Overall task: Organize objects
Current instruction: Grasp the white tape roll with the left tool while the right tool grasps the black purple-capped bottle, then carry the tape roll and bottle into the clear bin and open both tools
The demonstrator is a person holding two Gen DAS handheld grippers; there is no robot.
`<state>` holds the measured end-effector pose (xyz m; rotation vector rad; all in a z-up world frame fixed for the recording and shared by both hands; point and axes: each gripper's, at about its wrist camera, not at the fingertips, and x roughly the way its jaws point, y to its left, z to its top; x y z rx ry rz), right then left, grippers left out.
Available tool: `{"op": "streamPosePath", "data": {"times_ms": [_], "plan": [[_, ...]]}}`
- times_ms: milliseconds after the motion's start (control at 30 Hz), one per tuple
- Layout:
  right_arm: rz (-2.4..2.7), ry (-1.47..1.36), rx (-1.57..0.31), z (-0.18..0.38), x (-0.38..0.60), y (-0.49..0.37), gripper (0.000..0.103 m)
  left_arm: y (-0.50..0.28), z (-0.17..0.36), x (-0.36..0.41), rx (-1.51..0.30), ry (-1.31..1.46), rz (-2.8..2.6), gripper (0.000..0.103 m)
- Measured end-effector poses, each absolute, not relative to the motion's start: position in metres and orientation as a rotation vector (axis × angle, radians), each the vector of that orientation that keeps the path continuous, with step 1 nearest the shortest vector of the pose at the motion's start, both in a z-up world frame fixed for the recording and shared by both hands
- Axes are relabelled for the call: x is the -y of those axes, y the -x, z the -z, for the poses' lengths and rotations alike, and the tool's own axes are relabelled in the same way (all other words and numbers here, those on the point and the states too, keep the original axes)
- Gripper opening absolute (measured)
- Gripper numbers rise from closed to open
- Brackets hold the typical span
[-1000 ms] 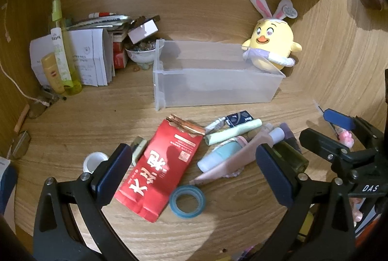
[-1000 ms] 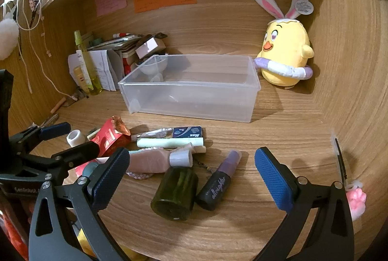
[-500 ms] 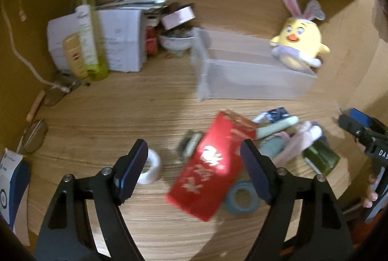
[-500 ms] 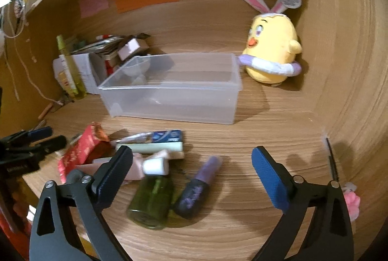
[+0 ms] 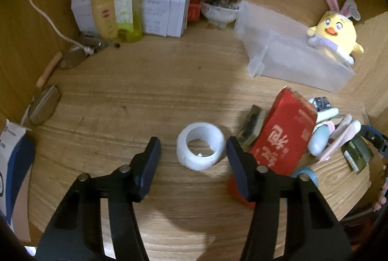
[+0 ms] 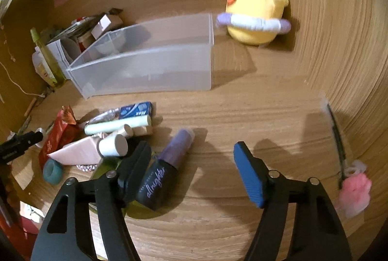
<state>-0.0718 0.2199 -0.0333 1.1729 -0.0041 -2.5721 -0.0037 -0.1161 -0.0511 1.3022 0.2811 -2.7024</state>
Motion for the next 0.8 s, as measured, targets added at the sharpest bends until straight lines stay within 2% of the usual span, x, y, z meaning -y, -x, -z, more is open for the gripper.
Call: {"op": "streamPosePath", "data": {"times_ms": [100,200,267,333,533,800], "plan": [[2.546,-1.202,0.019,0.038,-0.219,0.072,0.065,0.002,0.053,0.117,-0.259,-1.28,2.695,0.047],[2.526,-1.217,0.001,0.042,-0.213,0.072,0.059,0.004,0.053,0.117,-0.245,-1.273,2.698,0.039],[2.509,-1.222,-0.002,0.044,-0.21,0.073,0.054,0.003,0.053,0.116,-0.239,-1.265,2.701,0.039],[2.495,-1.231,-0.009,0.045,-0.207,0.075,0.043,0.006,0.053,0.117,-0.244,-1.26,2.705,0.039],[2.508,-1.255,-0.07,0.05,-0.209,0.078,0.024,0.008,0.049,0.12,-0.254,-1.232,2.714,0.039],[2.544,-1.21,-0.069,0.042,-0.214,0.083,0.024,0.014,0.024,0.114,-0.258,-1.152,2.771,0.039]]}}
